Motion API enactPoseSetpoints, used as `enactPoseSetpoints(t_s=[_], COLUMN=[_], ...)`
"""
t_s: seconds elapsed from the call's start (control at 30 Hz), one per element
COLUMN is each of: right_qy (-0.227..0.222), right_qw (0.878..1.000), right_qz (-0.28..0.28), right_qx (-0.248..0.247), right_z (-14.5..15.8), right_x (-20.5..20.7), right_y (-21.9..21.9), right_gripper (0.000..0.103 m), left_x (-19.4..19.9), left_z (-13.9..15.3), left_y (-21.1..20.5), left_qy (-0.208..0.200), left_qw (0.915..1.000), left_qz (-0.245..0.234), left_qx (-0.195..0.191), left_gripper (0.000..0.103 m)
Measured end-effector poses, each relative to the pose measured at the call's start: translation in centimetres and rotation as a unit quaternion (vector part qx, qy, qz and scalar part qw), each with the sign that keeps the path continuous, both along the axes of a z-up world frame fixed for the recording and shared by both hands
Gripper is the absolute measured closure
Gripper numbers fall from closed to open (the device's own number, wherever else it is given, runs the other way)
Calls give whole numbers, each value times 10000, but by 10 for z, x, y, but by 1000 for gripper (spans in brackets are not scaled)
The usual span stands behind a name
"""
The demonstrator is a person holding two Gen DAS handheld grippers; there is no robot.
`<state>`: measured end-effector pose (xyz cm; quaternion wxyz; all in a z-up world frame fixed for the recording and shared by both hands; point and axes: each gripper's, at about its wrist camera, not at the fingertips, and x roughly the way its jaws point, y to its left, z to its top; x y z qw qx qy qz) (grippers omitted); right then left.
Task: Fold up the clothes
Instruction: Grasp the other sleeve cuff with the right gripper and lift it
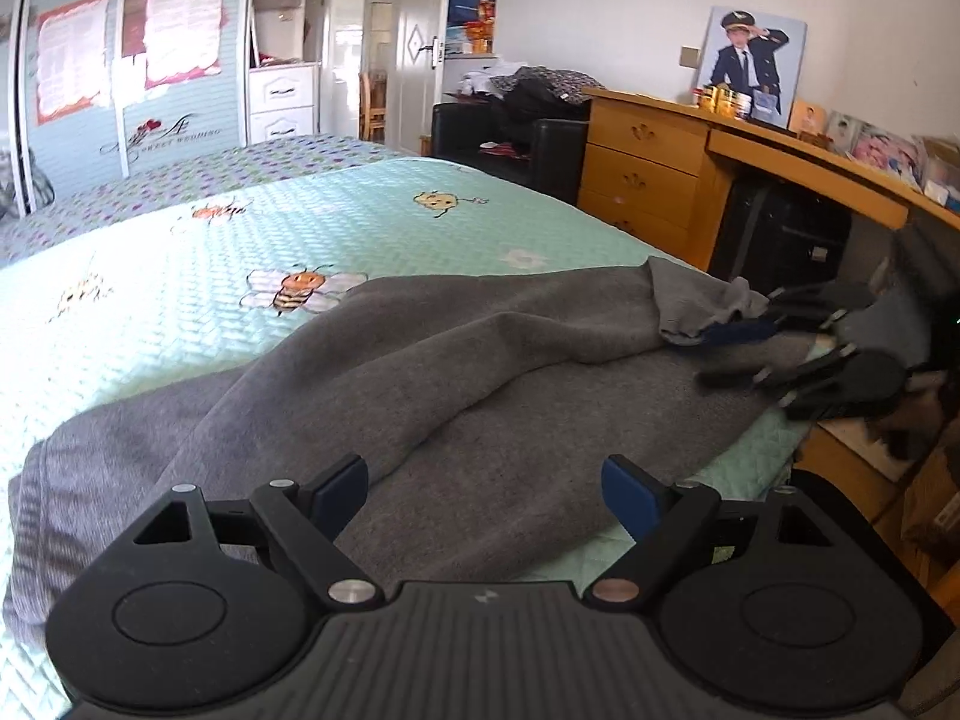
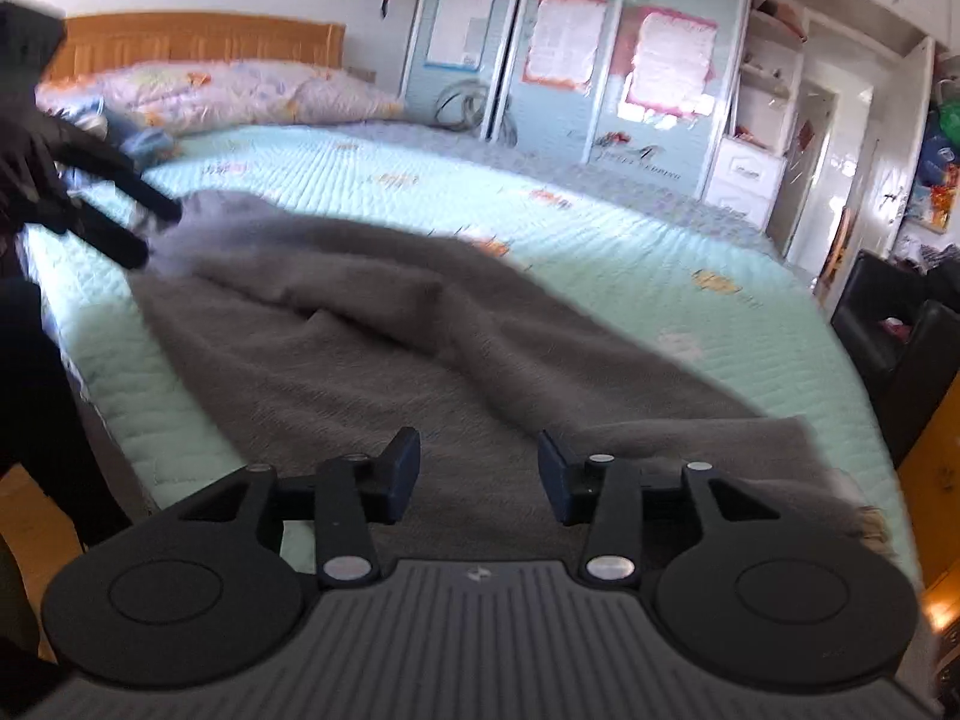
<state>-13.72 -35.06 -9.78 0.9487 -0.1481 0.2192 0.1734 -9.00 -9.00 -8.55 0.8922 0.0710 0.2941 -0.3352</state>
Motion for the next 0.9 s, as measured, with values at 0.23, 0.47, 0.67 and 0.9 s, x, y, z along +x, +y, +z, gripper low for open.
enactPoseSetpoints(t_s=[0.23, 0.47, 0.67, 0.9], right_qy=[-60, -193, 86, 101], right_qw=[9667, 9090, 8841, 9578], right_qz=[383, 1120, 1252, 342], right_qx=[-2528, -4010, -4501, -2852], right_z=[-3, -28, -35, 16], right_x=[-5, 8, 28, 52], right_y=[-41, -18, -5, -18], right_gripper=[34, 35, 90, 94], left_x=[4, 5, 9, 15], left_z=[-11, -17, -21, -27], left_y=[0, 4, 15, 31], left_qy=[196, 261, 332, 494], left_qw=[9998, 9996, 9989, 9964], left_qz=[37, 117, 318, 538], left_qx=[-65, -10, -130, -435], left_gripper=[16, 15, 13, 13])
